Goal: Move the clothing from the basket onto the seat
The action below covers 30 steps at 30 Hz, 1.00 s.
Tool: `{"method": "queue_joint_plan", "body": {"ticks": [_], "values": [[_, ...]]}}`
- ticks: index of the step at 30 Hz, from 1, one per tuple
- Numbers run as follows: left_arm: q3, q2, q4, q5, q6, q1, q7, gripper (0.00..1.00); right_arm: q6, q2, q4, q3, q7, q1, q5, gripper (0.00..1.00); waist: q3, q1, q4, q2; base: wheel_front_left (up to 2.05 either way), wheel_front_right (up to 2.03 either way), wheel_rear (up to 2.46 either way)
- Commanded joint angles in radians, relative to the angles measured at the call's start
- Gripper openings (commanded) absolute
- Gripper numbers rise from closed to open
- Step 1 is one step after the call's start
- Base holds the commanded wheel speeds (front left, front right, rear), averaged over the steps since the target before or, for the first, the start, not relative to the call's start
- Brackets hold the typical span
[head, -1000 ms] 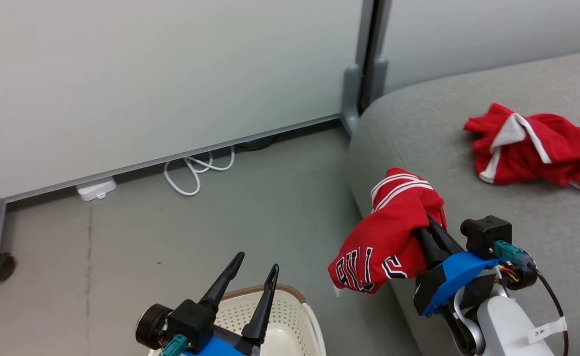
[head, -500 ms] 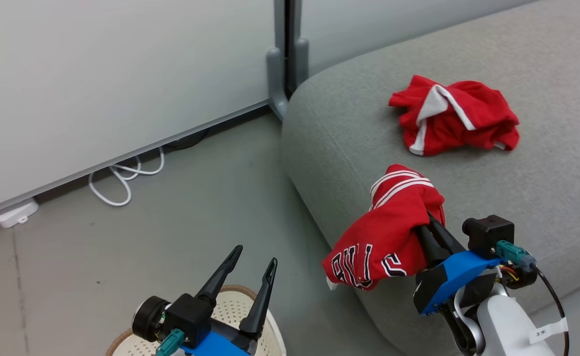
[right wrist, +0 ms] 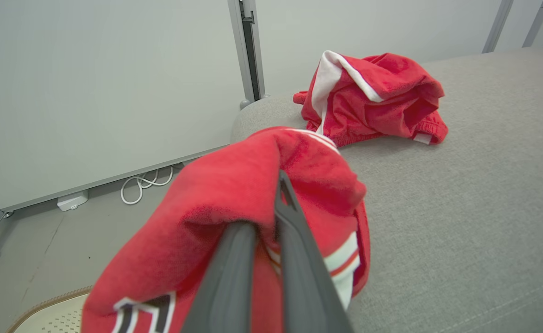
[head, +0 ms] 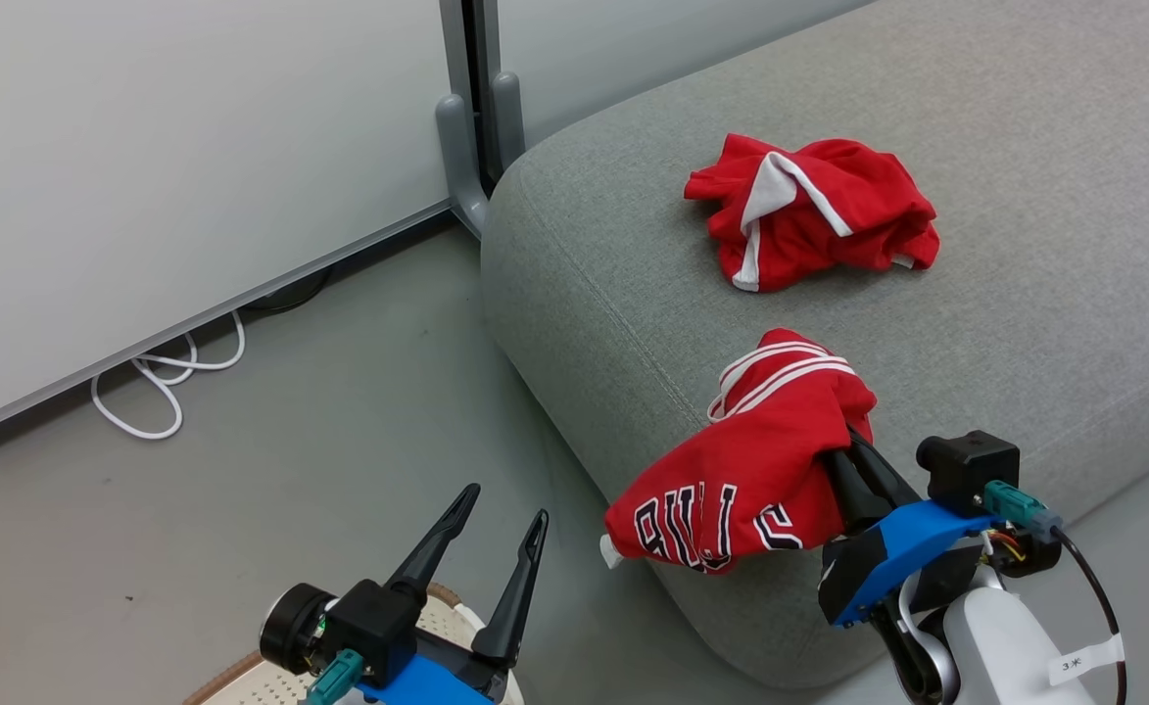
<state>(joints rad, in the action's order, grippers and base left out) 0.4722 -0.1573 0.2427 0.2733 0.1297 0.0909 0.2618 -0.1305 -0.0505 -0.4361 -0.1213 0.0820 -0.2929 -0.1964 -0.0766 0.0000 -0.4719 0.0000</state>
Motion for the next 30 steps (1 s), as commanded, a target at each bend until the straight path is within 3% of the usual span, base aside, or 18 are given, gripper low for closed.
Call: {"method": "queue_joint_plan", "body": {"ticks": [1, 18, 24, 30], "values": [[0.002, -0.006, -0.001, 0.002, 0.001, 0.015, 0.005, 1.00, -0.001, 0.000, -0.002, 0.001, 0.008, -0.013, -0.003, 0.00, 0.000, 0.0000, -0.003, 0.0000, 0.00, 0.00, 0.00], [0.002, -0.017, -0.008, 0.004, 0.001, 0.019, 0.005, 1.00, -0.001, 0.000, -0.006, 0.025, 0.016, -0.044, -0.034, 0.00, -0.028, 0.0000, 0.005, 0.0000, 0.00, 0.00, 0.00], [0.004, -0.038, -0.027, -0.013, 0.001, 0.033, 0.005, 1.00, -0.001, 0.000, -0.003, 0.106, 0.006, -0.151, -0.089, 0.00, -0.074, 0.0000, -0.002, 0.0000, 0.00, 0.00, 0.00], [0.006, -0.078, -0.069, -0.026, 0.001, 0.056, 0.005, 1.00, -0.001, 0.000, 0.011, 0.214, -0.025, -0.299, -0.064, 0.00, -0.154, 0.0000, -0.001, 0.0000, 0.00, 0.00, 0.00]]}}
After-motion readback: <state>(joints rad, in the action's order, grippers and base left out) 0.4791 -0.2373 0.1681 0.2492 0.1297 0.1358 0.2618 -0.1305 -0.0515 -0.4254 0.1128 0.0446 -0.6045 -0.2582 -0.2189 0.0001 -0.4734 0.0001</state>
